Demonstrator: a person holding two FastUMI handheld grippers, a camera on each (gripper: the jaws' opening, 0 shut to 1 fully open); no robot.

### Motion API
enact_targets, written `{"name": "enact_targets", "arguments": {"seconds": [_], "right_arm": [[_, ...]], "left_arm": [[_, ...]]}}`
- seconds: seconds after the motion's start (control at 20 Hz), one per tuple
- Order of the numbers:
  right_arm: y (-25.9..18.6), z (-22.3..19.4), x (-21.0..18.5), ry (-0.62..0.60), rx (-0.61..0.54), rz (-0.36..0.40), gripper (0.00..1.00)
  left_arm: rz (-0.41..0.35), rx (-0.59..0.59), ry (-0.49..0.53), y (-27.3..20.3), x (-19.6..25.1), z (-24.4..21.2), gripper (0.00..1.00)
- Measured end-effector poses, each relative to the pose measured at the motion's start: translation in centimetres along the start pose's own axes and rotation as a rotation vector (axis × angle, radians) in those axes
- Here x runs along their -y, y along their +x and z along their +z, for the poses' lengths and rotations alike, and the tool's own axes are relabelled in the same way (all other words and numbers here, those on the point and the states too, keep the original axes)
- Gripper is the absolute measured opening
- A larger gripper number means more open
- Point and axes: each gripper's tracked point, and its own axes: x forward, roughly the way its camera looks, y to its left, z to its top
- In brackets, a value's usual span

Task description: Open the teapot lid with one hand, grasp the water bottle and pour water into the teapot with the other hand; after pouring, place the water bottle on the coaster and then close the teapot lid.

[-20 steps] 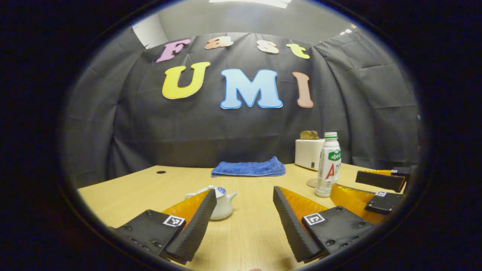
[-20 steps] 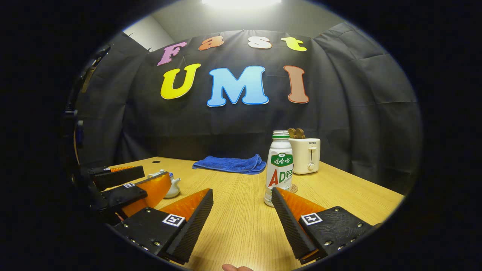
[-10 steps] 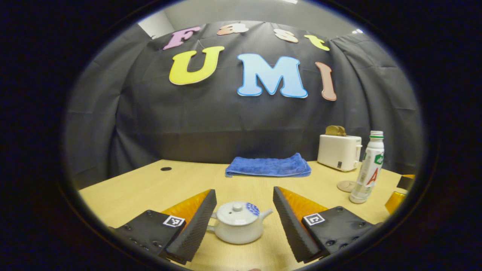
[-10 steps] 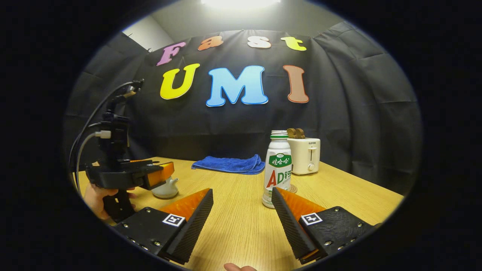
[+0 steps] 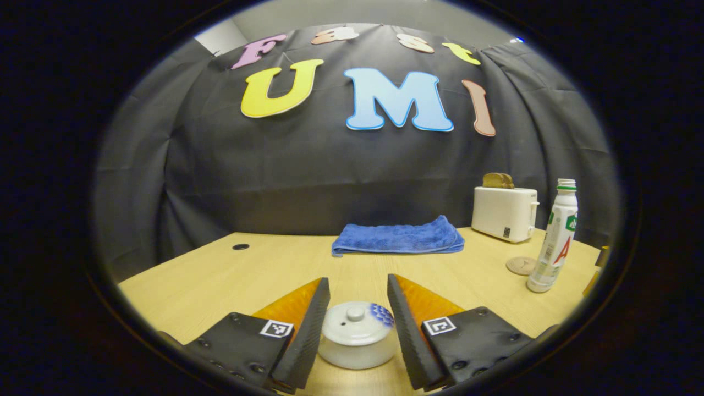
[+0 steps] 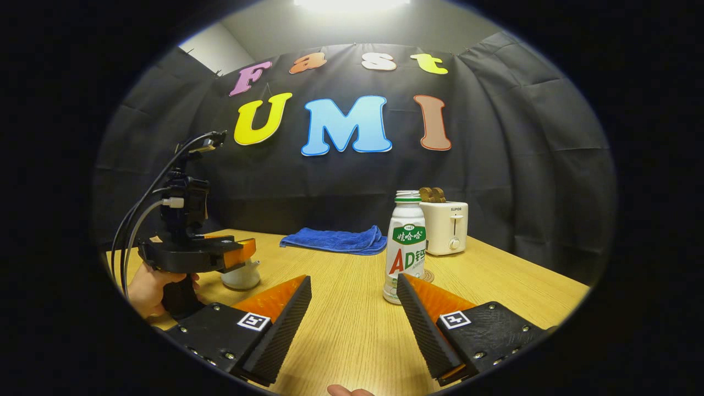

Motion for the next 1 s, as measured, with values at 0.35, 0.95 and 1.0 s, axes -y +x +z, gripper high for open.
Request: {"name": "enact_targets", "arguments": {"seconds": [0.35, 0.95, 1.0], "right_arm": [[0.0, 0.0, 0.0, 0.0, -0.001, 0.004, 0.96], [0.1, 0.0, 0.1, 0.008, 0.002, 0.007, 0.96], [0.1, 0.1, 0.1, 0.011, 0.004, 0.009, 0.96]], "left_arm": [[0.027, -0.037, 0.053, 0.9, -0.3, -0.5, 0.19], [-0.012, 0.031, 0.0, 0.1, -0.7, 2.0, 0.17], [-0.015, 0.051, -0.004, -0.2, -0.6, 2.7, 0.17]]}}
